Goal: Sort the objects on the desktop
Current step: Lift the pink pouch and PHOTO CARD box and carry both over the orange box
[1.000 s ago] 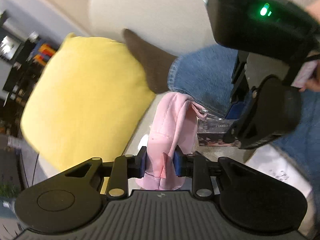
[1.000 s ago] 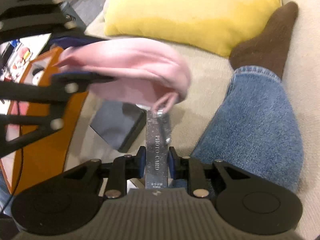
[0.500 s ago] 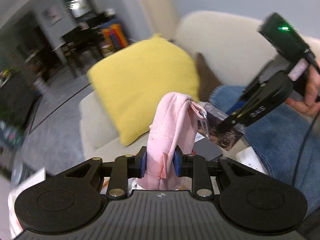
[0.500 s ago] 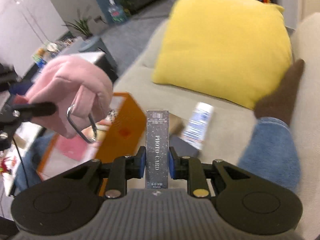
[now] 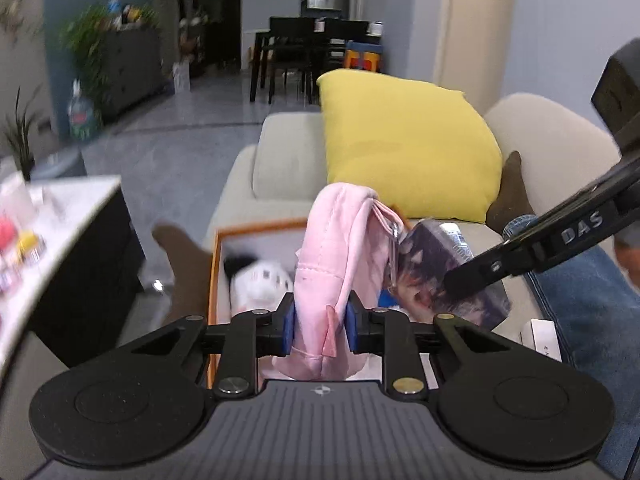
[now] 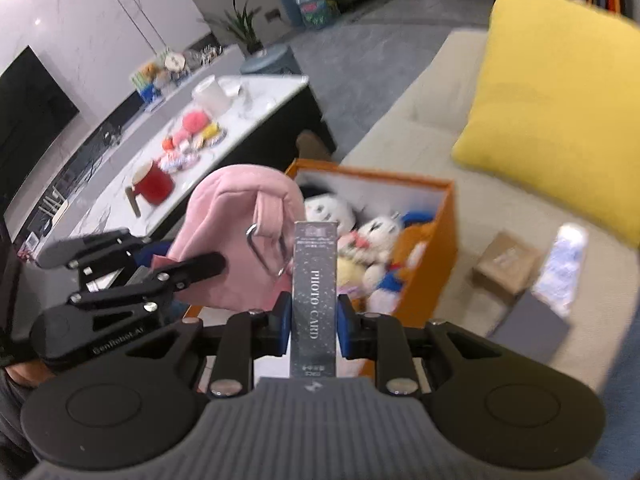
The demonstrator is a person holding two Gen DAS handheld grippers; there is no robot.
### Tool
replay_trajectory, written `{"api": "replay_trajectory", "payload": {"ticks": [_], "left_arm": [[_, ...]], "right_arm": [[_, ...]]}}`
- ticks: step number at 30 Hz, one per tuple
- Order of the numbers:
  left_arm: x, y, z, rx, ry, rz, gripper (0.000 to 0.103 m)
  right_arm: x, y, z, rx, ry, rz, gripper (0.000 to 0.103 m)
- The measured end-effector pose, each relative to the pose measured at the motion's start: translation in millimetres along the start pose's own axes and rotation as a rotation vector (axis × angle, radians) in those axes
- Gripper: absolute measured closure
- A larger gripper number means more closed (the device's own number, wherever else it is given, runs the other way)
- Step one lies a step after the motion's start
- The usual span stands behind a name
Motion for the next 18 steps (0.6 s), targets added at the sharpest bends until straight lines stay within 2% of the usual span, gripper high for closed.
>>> {"api": "replay_trajectory", "payload": {"ticks": [5,13,18], "left_arm": [[13,-32,-19,-0.077,-0.030,-0.033,0.077],[33,-49,-17,-0.003,0.038,-0.069,0.076],[52,-58,-15,0.040,0.067,-0.142,0.073]], "right_arm": [[46,-9,-8,-0.014,-0.047,-0.059,0.079],[95,-3,-18,-0.070,-0.085,-0.121,0.079],[114,2,-23,-0.073,-0.075,-0.137,0.079]]}}
Point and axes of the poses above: each gripper's, at about its wrist camera, not at the fingertips, and x roughly the way its jaws point, z to its right, y to its top, the point moved 6 cm from there along x, roughly the way its jaws point, and after that the axes turned 4 degrees about -y, right-handed, at the moved point
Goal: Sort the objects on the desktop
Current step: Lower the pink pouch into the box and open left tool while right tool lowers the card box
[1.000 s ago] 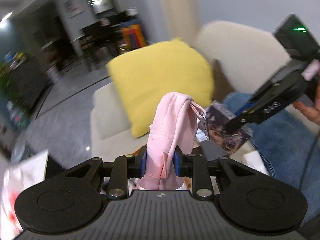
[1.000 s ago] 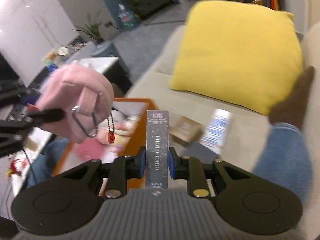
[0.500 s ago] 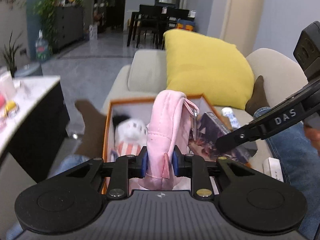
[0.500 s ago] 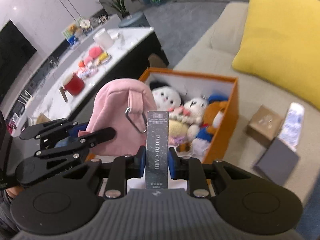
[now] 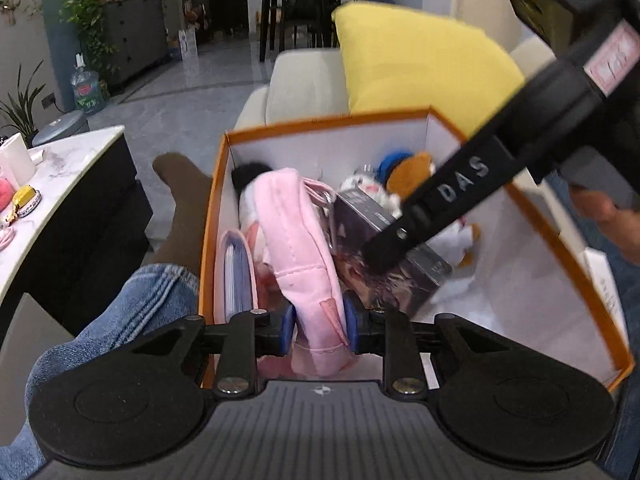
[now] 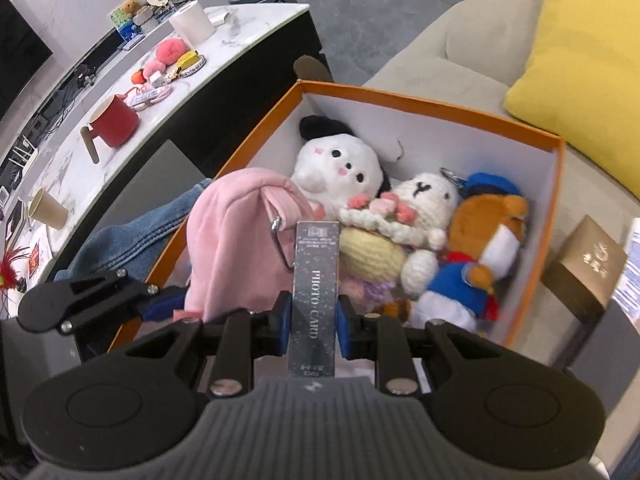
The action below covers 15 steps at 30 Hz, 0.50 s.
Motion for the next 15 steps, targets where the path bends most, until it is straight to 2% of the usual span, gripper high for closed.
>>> {"api": "replay_trajectory", "payload": {"ticks": [2,5,6,9,11,15], "left_arm": [[10,-3,0,0.009,0.005,-0.040,0.071],[14,-6,4,0.034,0.027,-0.056,0.068],[15,-7,6,0.043,0.024,-0.063,0.063],[19,-8,7,0.062,-0.016,-0.073,0.050],[15,-10,8,0.060,-0.041,-0.076,0.047],[5,-10,-2,0.025,-0.073,-0.092,0.046]], "right_arm": [[8,0,-1,0.001,-0.001,-0.008,0.079],[15,-1,-3,-0.016,-0.017,-0.012,0.079],[17,-1,-2,-0.015,-0.018,-0.018,0.079],[21,-1,-1,-0.014,-0.025,-0.039,0.079],[25,-2,-1,-0.011,-0.025,-0.055,0.079],[29,-4,0,-0.019,-0.026,-0.056,0.079]]}}
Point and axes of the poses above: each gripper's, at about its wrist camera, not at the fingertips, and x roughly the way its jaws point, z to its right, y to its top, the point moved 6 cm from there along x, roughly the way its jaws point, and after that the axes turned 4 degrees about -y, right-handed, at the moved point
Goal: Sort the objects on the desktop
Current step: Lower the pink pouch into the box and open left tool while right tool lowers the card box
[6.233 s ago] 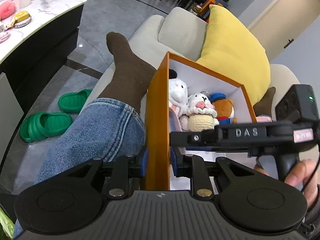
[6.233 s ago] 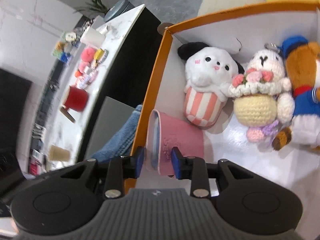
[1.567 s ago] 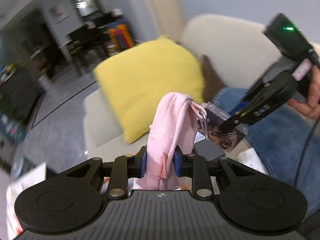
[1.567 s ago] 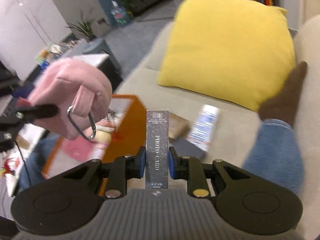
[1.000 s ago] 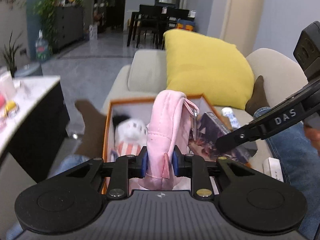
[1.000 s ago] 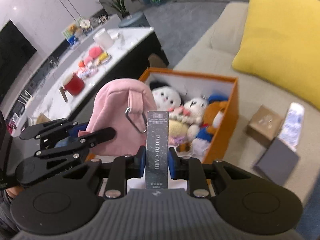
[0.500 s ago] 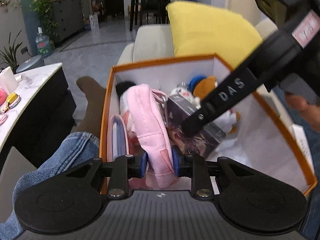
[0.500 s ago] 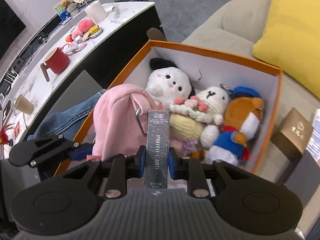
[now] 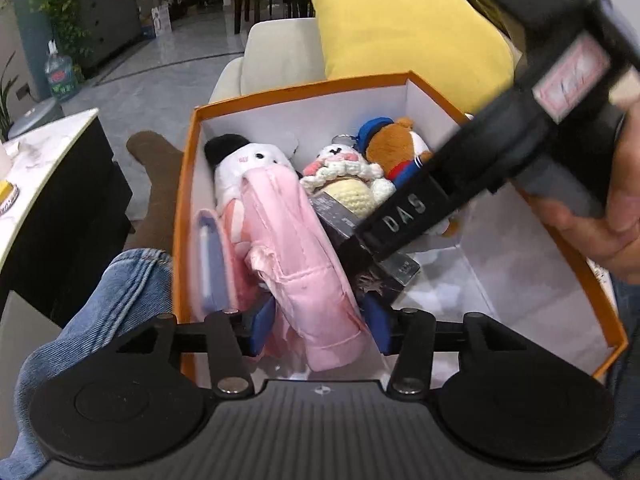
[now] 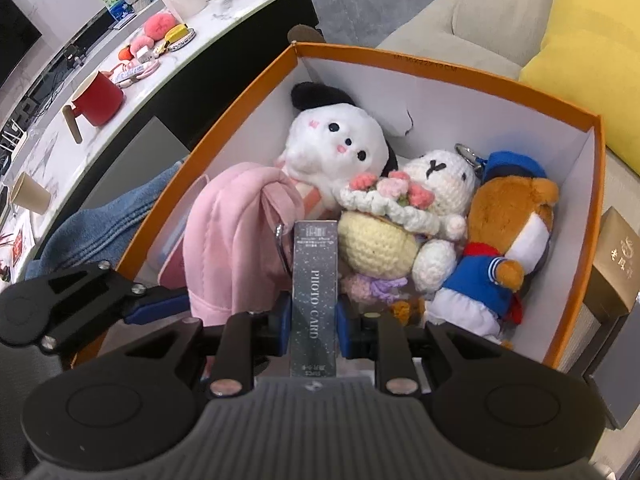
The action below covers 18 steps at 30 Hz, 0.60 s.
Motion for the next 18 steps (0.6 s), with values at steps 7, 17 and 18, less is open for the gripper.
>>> {"api": "replay_trajectory", "payload": {"ticks": [7,17,18], "left_arm": [[-32,23,-22,-0.078,-0.078,0.007,0.046],[-7,79,-34,0.015,-0.036,-0.083,0.044],[-1,82,-34,0.018,-0.025,-0.097,0.044]], "right_arm": [[3,-7,2,-0.007,0.008,-0.006,0.079],[-4,-8,-4,-0.066,0.002,0.025,0.079],[-4,-8,-5,-0.073,-0.001,0.027,0.079]]}}
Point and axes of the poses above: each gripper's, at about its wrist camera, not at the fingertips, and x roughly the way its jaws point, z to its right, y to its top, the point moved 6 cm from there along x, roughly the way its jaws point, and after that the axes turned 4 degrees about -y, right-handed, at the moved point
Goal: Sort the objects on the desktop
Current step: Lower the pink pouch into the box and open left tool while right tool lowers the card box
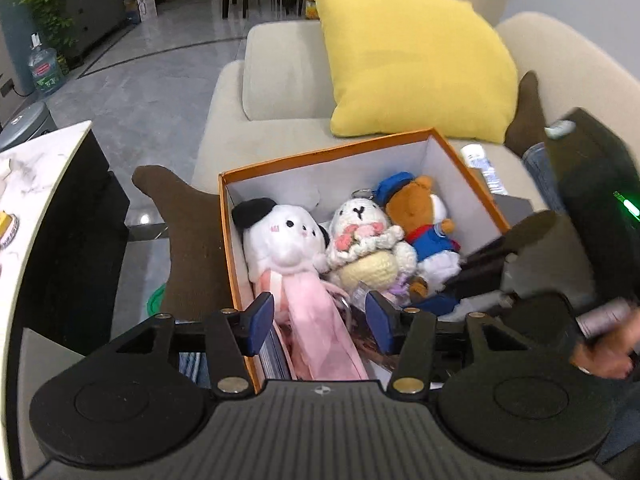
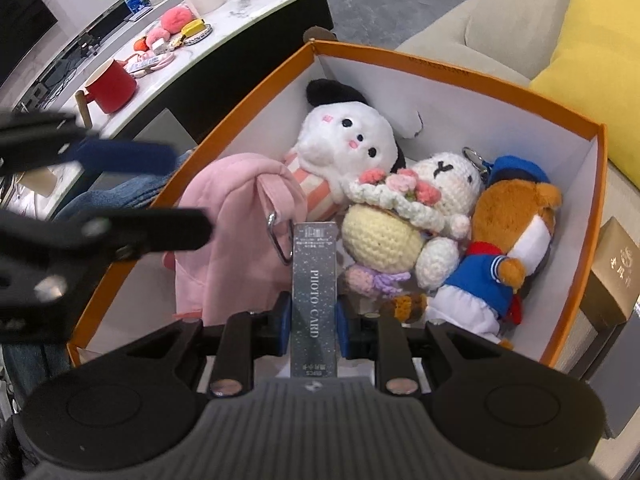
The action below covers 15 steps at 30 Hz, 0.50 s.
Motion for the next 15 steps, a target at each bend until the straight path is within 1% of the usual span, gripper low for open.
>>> {"api": "replay_trajectory", "payload": {"ticks": [2,4,5,6,8,10,12,15], "left_arm": [[11,6,-2,0.005,0.021,-0.043,0.044],[20,9,-3,0.007,0.026,-0.070,0.045],[25,10,-3,0.011,0.025,-0.087,0.050],[29,10,-3,0.013,0.023,-0.105,0.062],[35,9,-1,0.025,0.019,-0.132,0.068],[37,7,2,0.042,0.028,-0.137,0.072],[36,6,4,0.048,0.032,-0.120,0.075],[25,8,7,0.064,0.049,-0.049,0.076]], "right_arm": [[-1,-1,0,-0.010,-0.002,0.002,0.079],[-1,-1,1,-0.007,0.003,-0.002,0.079],[-1,-1,2,-0.007,0.005,-0.003,0.079],[-1,-2,3,-0.010,0.005,-0.006,0.079],[0,-2,4,-0.012,0.005,-0.015,0.079],[1,-3,5,-0.011,0.002,-0.028,0.079],[3,-4,6,-0.013,-0.003,-0.038,0.079],[8,-8,6,-0.012,-0.003,-0.059,0.079]]}}
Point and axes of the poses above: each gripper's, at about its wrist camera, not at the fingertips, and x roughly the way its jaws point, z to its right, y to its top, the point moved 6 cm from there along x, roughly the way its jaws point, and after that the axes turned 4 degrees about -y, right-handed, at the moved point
